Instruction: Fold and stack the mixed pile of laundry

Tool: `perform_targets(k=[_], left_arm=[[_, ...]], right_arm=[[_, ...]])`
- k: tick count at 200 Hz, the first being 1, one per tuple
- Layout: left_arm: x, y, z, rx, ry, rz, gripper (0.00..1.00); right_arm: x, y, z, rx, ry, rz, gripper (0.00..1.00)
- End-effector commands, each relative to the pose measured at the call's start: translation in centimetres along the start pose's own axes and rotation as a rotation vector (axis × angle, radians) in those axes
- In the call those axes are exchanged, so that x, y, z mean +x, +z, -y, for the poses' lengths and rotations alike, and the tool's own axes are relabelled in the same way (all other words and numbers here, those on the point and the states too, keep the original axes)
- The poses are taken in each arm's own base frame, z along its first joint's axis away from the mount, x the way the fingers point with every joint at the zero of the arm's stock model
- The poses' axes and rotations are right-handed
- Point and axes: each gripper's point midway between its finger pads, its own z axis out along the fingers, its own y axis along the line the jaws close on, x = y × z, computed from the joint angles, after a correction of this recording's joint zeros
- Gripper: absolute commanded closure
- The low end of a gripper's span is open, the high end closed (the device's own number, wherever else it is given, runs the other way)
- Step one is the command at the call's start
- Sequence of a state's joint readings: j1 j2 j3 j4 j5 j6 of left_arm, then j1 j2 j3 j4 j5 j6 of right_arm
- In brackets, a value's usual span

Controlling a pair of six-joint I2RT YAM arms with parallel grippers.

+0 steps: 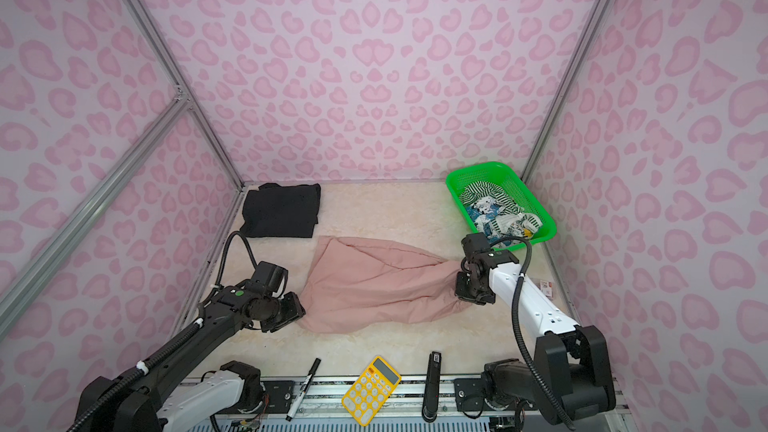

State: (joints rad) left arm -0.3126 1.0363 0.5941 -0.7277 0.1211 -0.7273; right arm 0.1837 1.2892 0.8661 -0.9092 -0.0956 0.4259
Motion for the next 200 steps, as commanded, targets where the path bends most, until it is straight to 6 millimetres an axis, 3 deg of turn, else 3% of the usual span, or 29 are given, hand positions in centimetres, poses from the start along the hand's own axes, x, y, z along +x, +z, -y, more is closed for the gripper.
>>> perform_targets(k=[1,26,40,65,89,120,149,183,200], left_arm=[[-1.2,-2.2,-0.5,-0.072,-0.008,0.047,0.42],[-5.7,-5.0,1.7,-0.076,0.064,0.189,0.35],[-8.6,-5.7,4.9,0.003,0.15,0.25,0.35],[-12.4,-4.7,10.5,0.104,0.332,0.257,0.37],[-15.5,-2.8,13.5,0.119,0.472,0.252,0.37],[-17.3,0.4,15.5,0.145,0.551,0.204,0.38],[-17.8,3.0,15.8,0.192,0.55,0.15,0.39],[-18.7,5.1,15.8,0.227,0.54,0.131,0.39],[-18.7,5.6,16.8,0.29,0.547,0.111,0.4]], right_arm=[[-0.4,-2.2,1.8,0.11,-0.016,0.016,0.66],[-2.3,-4.6,2.5,0.167,-0.038,0.079,0.52],[-3.5,-5.0,2.3,0.171,-0.058,0.112,0.49],[-5.7,-5.0,0.5,0.08,-0.09,0.149,0.49],[-7.0,-4.3,-0.8,0.017,-0.104,0.164,0.52],[-7.2,-3.6,-1.2,-0.014,-0.108,0.164,0.56],[-7.1,-2.9,-0.9,-0.025,-0.092,0.177,0.56],[-7.2,-1.8,-0.3,-0.044,-0.052,0.172,0.53],[-7.4,-1.1,-0.2,-0.065,-0.035,0.175,0.53]])
